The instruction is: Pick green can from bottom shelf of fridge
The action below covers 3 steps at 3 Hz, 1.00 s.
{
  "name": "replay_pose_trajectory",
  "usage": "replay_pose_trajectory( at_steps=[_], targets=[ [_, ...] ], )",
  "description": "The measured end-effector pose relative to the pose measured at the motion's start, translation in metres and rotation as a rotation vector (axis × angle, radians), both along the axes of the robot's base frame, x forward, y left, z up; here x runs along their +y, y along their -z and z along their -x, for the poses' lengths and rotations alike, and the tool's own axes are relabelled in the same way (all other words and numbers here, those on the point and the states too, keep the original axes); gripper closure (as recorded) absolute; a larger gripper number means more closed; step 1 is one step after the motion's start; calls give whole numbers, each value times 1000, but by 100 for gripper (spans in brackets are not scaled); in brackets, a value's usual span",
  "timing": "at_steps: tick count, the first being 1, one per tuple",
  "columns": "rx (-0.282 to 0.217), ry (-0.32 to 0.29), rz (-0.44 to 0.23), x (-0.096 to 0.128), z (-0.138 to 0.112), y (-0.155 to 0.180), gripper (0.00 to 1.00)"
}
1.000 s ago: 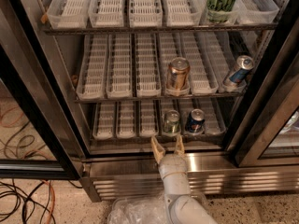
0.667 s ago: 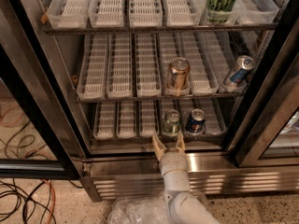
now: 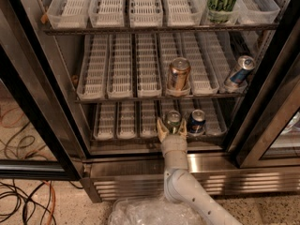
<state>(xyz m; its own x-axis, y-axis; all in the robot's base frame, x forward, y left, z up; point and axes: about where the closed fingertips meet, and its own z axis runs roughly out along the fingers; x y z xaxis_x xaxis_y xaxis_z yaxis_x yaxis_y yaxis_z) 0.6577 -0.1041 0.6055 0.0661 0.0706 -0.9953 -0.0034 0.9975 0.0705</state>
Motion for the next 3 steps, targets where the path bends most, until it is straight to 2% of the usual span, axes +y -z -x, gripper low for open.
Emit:
replay_pose_trajectory(
  at_steps=[1,2,3],
  targets=[
    [2,7,-1,-1,-8,1,32],
    [1,10,-11,-3,-12,1,51],
    [1,10,-11,-3,-12,1,74]
  ],
)
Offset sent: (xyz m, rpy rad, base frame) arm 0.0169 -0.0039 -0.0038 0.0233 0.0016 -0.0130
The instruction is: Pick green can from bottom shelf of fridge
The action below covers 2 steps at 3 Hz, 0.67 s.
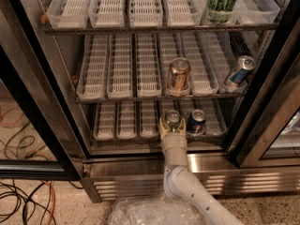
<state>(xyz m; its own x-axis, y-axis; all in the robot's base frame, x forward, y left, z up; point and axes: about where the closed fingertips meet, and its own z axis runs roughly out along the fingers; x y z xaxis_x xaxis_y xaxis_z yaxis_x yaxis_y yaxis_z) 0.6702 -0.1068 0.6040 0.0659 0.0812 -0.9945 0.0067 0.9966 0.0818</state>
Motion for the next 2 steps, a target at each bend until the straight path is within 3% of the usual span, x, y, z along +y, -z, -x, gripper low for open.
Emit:
replay_pose_trajectory(
  at_steps=[1,2],
  targets=[
    [0,0,0,0,0,0,97],
    [0,0,0,0,0,0,100]
  ],
)
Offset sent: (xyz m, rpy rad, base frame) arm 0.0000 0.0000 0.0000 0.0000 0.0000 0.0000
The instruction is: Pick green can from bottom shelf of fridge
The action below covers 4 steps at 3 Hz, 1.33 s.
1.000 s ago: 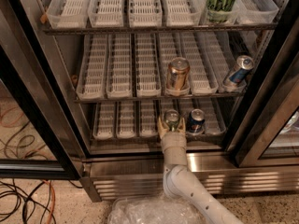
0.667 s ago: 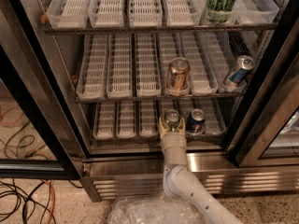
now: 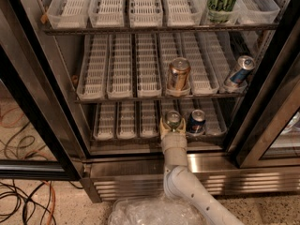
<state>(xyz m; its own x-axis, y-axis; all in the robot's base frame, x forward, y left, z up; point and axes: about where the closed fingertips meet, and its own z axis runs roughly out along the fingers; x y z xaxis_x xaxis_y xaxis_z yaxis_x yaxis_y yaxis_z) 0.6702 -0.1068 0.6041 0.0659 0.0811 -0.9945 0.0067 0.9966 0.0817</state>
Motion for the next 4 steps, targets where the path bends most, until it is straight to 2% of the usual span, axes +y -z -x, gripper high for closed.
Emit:
replay_pose_trajectory(
  at_steps=[2,4],
  targets=[
    [5,7,25,-2,-2,-5,100],
    [-41,2,29,-3,-2,-33,100]
  ],
)
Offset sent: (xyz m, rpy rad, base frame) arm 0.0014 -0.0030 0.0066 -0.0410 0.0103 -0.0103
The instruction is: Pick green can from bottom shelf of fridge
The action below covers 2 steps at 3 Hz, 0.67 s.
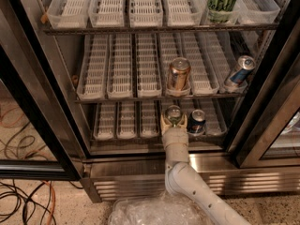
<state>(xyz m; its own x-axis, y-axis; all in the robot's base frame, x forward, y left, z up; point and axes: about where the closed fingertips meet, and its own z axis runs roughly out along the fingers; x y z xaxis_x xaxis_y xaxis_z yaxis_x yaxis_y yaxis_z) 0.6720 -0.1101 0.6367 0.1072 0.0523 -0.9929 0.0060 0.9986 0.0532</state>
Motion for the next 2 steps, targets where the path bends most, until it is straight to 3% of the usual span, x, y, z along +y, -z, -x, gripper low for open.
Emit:
replay_pose_trajectory(
  at_steps=[2],
  targets=[
    [-58,-20,2,1,5,-23,100]
  ],
)
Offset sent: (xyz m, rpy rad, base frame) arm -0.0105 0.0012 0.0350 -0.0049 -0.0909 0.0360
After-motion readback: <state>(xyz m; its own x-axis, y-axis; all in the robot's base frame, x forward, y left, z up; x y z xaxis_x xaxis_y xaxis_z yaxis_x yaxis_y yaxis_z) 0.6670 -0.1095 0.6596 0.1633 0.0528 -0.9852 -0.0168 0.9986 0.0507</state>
